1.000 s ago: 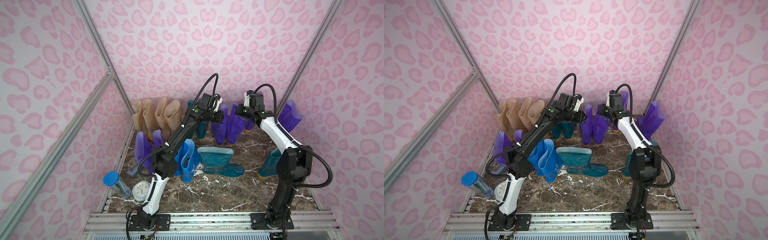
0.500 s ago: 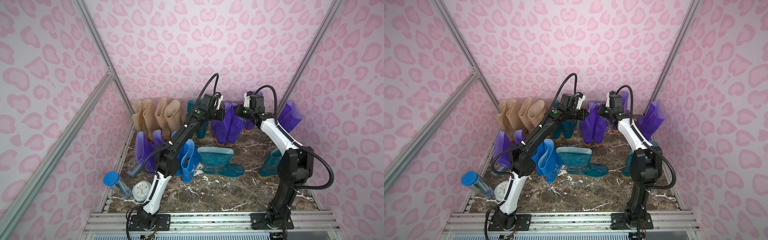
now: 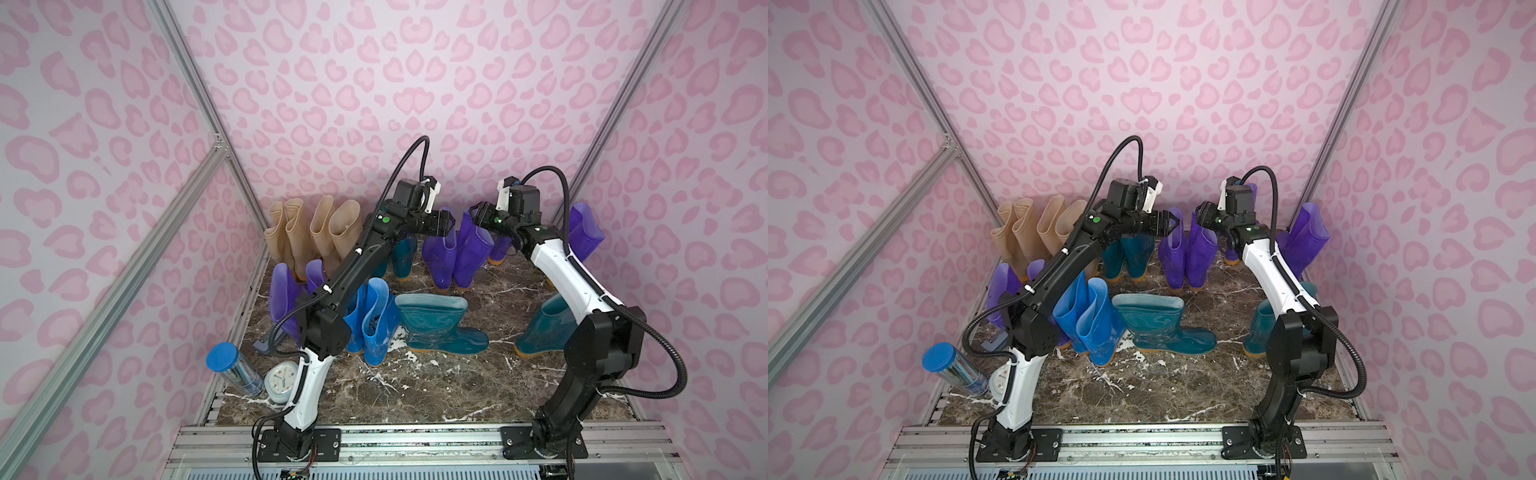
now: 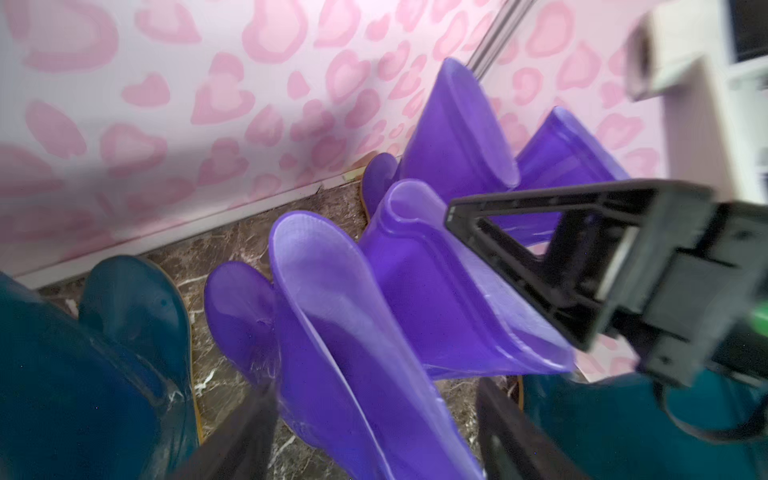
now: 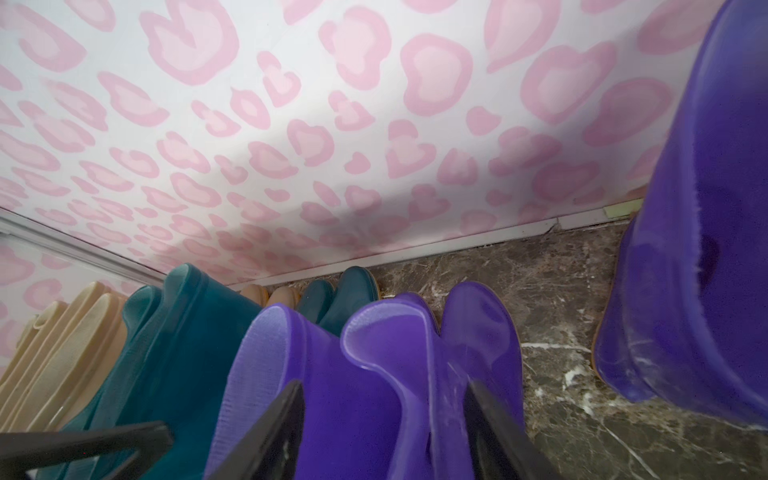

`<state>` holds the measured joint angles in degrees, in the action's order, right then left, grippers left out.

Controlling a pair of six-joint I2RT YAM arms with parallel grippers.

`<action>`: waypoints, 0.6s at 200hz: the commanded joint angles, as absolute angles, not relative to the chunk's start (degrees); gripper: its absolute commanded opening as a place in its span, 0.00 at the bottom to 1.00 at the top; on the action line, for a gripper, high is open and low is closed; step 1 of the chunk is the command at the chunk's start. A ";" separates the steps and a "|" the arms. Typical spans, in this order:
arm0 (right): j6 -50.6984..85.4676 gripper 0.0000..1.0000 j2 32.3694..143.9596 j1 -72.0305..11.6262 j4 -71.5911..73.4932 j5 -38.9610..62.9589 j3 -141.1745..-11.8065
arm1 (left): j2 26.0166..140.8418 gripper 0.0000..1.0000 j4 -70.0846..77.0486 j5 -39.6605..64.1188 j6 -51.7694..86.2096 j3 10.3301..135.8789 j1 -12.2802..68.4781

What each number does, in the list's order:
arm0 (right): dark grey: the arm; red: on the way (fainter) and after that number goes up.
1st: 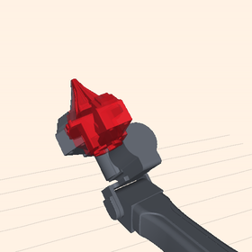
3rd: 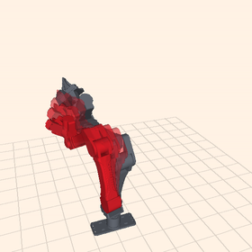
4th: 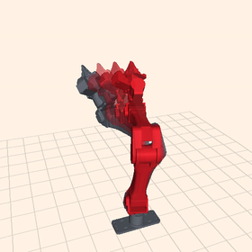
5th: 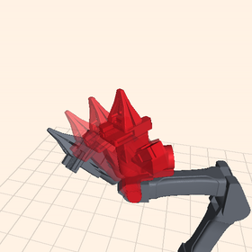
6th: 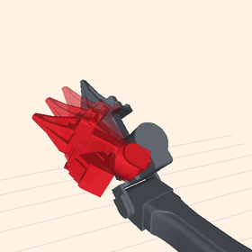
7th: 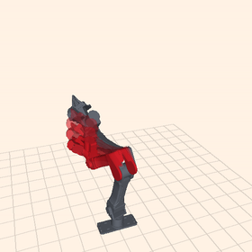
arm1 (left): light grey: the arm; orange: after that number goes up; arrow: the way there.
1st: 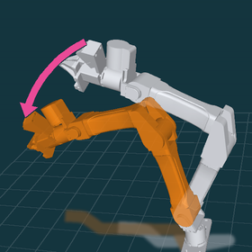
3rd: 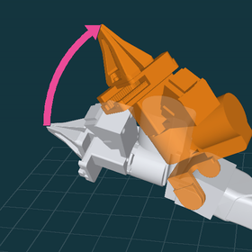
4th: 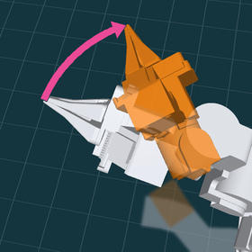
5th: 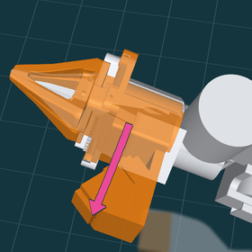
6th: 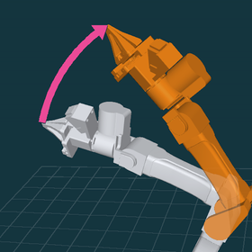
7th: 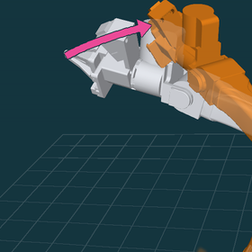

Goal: Match and arrange rain boots in pairs
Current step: Adjust the rain boot at the center of the board.

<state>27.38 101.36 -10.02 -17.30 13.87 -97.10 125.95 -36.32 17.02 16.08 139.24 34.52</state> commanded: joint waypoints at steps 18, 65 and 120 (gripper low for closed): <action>26.13 0.65 98.28 -9.82 -19.15 9.34 -95.87 | 120.93 0.88 -42.19 25.27 9.89 141.23 34.67; 25.66 0.67 86.50 -11.68 -19.02 5.69 -87.49 | 109.01 0.89 -60.73 25.14 -4.34 133.03 39.38; 24.48 0.82 67.84 -11.69 -15.63 3.43 -70.20 | 90.93 0.99 -63.32 15.53 -18.67 107.68 48.66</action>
